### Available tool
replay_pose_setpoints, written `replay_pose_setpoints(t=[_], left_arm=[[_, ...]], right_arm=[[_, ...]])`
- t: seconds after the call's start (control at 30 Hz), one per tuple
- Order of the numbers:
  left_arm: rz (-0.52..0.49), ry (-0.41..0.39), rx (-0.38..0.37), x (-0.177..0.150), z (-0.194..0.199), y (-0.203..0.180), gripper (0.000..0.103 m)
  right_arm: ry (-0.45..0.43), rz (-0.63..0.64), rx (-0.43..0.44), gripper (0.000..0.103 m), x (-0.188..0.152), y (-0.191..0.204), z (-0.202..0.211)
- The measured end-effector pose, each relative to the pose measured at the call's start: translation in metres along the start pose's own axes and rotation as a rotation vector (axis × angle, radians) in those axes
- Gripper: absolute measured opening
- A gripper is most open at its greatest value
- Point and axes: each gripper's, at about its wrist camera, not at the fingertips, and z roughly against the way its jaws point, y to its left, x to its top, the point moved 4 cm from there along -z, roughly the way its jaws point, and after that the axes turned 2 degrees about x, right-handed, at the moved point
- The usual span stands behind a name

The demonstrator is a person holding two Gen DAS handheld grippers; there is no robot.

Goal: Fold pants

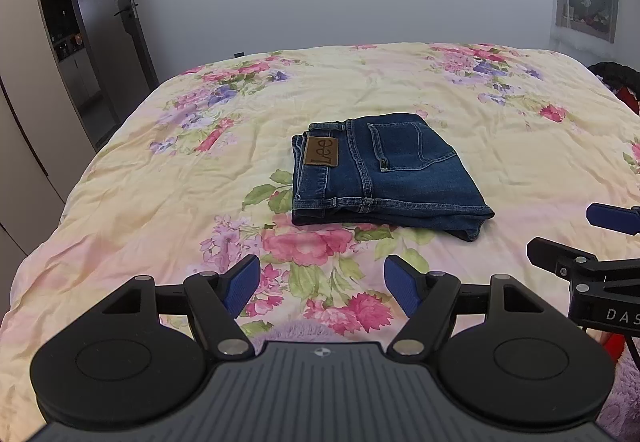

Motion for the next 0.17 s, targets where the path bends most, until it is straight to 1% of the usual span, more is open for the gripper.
replay_pose_setpoints(t=[0.17], left_arm=[[-0.006,-0.005,-0.005,0.0005,0.0016,-0.0012,0.083]], right_arm=[[0.0,0.0,0.0,0.082,-0.0004,0.0002,-0.0004]])
